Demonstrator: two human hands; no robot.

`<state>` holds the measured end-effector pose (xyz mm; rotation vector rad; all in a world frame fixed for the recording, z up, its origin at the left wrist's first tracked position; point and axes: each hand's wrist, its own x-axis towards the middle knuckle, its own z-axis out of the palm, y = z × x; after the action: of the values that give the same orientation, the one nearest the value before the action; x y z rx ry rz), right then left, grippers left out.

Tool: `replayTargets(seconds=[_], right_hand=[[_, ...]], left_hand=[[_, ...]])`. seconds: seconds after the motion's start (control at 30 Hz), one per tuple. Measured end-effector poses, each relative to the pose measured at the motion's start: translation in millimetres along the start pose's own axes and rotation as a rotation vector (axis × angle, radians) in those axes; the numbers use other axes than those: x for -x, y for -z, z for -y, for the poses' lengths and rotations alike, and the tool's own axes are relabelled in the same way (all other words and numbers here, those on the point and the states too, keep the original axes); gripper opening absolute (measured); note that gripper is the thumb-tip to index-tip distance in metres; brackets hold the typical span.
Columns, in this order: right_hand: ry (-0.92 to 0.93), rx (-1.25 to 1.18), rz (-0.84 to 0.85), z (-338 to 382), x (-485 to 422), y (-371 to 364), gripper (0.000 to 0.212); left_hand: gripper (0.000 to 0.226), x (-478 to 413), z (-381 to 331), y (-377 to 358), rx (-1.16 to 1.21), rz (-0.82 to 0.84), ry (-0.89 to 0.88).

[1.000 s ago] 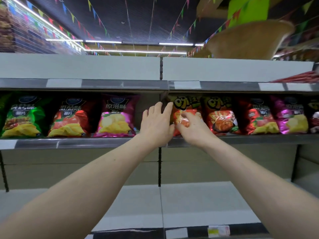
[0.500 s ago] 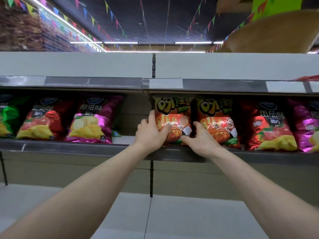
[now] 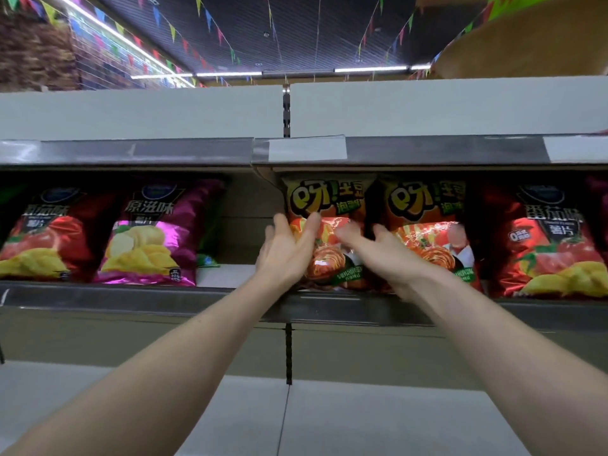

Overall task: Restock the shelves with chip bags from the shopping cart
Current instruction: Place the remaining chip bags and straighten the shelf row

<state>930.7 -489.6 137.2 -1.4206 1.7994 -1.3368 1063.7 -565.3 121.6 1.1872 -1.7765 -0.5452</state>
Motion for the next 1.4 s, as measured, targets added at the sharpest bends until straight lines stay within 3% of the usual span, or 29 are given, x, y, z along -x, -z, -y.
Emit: replayTargets(seconds=[0.1, 0.23, 0.33, 0.4, 0.53, 0.67, 0.8, 1.03, 1.23, 1.4], right_hand=[[-0.021, -0.066, -0.147, 15.6, -16.5, -4.7, 0.069], [0.055, -0.083, -0.184, 28.5, -34.9, -14.5, 0.04], [-0.049, -0.062, -0.215, 31.6, -38.1, -19.2, 0.013], [-0.084, -0.016, -0.235, 34.4, -37.6, -16.5, 0.006], [0.103, 0.105, -0.26, 32.2, -32.7, -0.6, 0.027], [0.303, 0.221, -0.474, 21.8, -20.9, 29.4, 0.029], [0.218, 0.322, -0.639, 3.0, -12.1, 64.3, 0.04], [0.089, 0.382, -0.511, -24.4, -11.1, 80.8, 0.047], [0.08, 0.303, -0.459, -27.6, -22.9, 79.7, 0.045], [0.077, 0.281, -0.421, -29.0, -27.5, 80.1, 0.046]], left_hand=[[0.062, -3.5, -17.3, 1.4, -0.109, -0.081, -0.037], [0.043, -4.2, -22.7, -2.1, -0.286, -0.14, -0.2], [0.045, -8.8, -19.1, -4.7, -0.302, -0.139, -0.203], [0.048, -10.0, -18.5, -4.8, -0.363, -0.141, -0.205], [0.051, -4.1, -24.4, -4.3, -0.544, -0.236, -0.293], [0.046, 8.8, -50.1, -21.3, -0.533, -0.264, -0.556], [0.05, 16.3, -79.9, -42.4, -0.593, -0.094, -0.684], [0.051, 7.5, -100.7, -60.0, -0.751, 0.216, -0.654], [0.054, 0.4, -100.3, -64.2, -0.791, 0.204, -0.644], [0.076, -15.7, -93.5, -64.6, -0.875, 0.245, -0.685]])
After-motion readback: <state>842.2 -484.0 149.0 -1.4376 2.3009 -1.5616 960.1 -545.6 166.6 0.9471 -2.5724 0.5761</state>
